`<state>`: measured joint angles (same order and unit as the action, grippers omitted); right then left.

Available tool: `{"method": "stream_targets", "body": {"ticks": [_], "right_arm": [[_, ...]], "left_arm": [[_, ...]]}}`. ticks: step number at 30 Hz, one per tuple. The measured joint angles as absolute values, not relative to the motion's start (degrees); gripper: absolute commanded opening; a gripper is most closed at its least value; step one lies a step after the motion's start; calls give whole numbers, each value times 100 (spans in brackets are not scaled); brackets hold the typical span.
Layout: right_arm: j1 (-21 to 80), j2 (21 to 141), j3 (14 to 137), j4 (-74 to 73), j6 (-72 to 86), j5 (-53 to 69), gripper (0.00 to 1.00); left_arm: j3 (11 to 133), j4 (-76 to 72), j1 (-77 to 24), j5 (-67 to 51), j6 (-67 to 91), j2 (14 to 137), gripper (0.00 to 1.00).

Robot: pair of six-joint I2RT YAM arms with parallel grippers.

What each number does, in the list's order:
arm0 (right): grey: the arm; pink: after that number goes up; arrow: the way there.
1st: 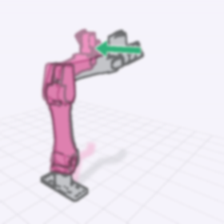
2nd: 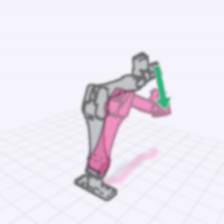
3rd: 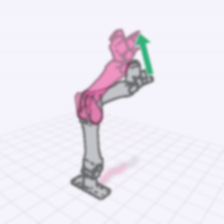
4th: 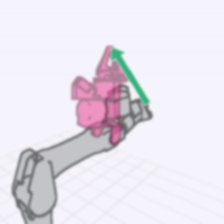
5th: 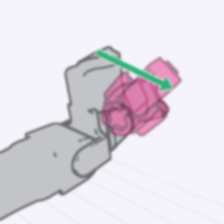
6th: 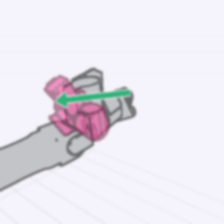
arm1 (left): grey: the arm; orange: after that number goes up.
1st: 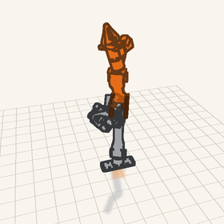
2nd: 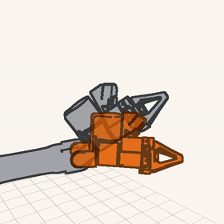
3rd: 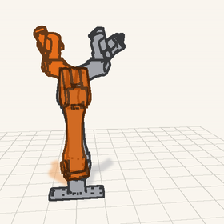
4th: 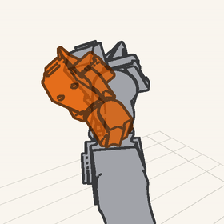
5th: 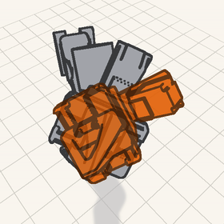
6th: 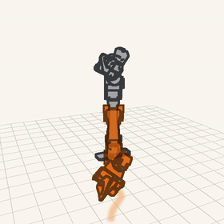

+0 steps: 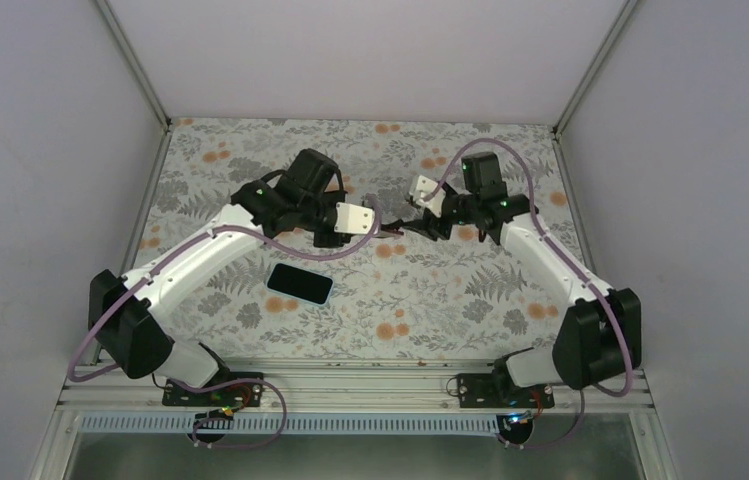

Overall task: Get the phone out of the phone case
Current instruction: Remove the phone case from the phone.

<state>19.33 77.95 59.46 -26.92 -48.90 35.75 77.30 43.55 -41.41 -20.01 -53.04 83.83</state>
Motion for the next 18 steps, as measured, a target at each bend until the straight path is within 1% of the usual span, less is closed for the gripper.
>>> {"method": "stream_targets", "body": {"ticks": [4,7,11,15,18], "right_arm": [[1872,8228,6512,-2834,-4799,4069,62],[2001,8300,6528,-2827,-4770,4342,64],[2224,8479,6565,-2827,-4766,4394,60],[2397,9080,6864,-2860,-4611,4681,56],[2432,9522,6917,-2495,-4206,5120,53]], "left_arm": [[7843,4285,-4058,-2016,-5172,8383,2],[7830,4263,-4038,-2128,-5148,8385,2],[7655,4283,-4007,-2163,-5111,8311,2],[7446,4224,-3883,-2093,-4941,8302,2],[7253,4080,-3750,-2053,-4838,8291,2]]}}
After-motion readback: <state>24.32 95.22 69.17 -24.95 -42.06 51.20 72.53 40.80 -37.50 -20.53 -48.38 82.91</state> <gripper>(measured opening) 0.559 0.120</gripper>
